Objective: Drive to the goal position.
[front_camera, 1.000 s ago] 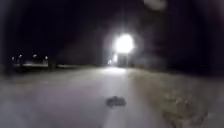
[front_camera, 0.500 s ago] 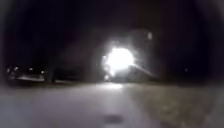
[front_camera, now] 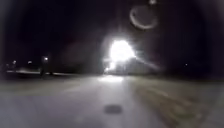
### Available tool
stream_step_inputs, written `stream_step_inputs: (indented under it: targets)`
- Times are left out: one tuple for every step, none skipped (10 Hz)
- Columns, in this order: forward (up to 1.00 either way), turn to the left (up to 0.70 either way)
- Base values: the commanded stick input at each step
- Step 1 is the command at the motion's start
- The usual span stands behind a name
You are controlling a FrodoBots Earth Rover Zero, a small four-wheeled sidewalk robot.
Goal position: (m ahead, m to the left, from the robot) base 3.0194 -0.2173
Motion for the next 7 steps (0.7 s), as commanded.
stream_step_inputs:
  targets:
    - [1.0, 0.0]
    - [1.0, 0.0]
    - [1.0, 0.0]
    - [1.0, 0.0]
    - [1.0, 0.0]
    - [1.0, 0.0]
    - [1.0, 0.0]
